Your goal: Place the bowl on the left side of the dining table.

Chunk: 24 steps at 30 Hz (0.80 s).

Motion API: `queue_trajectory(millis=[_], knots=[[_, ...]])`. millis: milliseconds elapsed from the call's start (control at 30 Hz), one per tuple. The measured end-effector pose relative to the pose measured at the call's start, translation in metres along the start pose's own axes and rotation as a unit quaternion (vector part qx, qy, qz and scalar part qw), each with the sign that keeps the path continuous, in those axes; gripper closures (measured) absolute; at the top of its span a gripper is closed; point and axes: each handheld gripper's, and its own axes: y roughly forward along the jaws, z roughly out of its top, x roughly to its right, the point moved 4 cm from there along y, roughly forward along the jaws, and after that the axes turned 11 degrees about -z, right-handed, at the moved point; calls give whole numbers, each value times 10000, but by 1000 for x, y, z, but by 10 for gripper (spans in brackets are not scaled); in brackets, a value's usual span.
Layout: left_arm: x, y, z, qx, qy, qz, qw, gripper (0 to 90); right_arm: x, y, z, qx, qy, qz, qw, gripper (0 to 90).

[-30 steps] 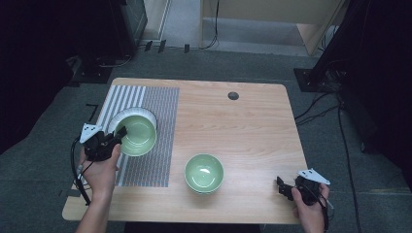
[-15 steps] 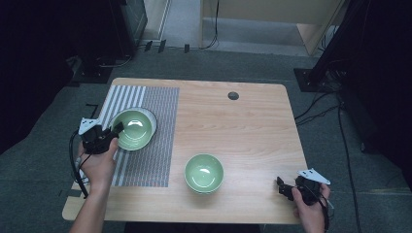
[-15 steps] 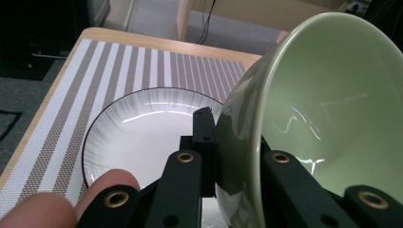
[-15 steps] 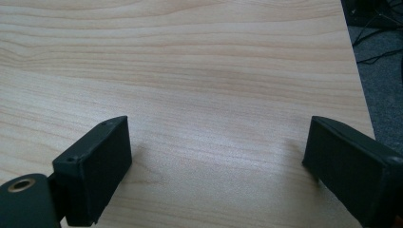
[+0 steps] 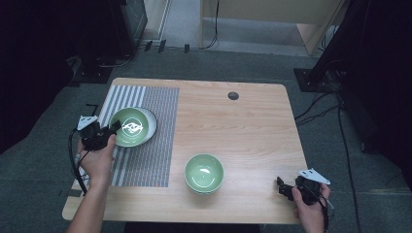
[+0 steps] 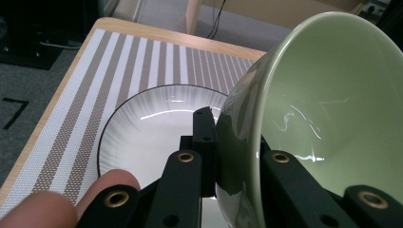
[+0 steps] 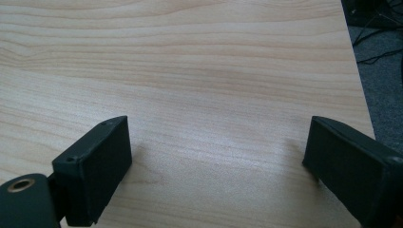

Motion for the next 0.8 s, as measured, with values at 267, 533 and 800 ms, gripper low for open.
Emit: queue_trajectory(millis=[267,533,800], knots=[[-16,8,-1,-113,-161,134,9997,826,0,0,0,-1,1,-1,10000,82],[-31,20,-2,-248,-441,154,9986,826,0,0,0,1,-3,0,10000,82],[-43,31,-7,-443,-615,248,9968,825,0,0,0,-4,-3,-2,10000,82]])
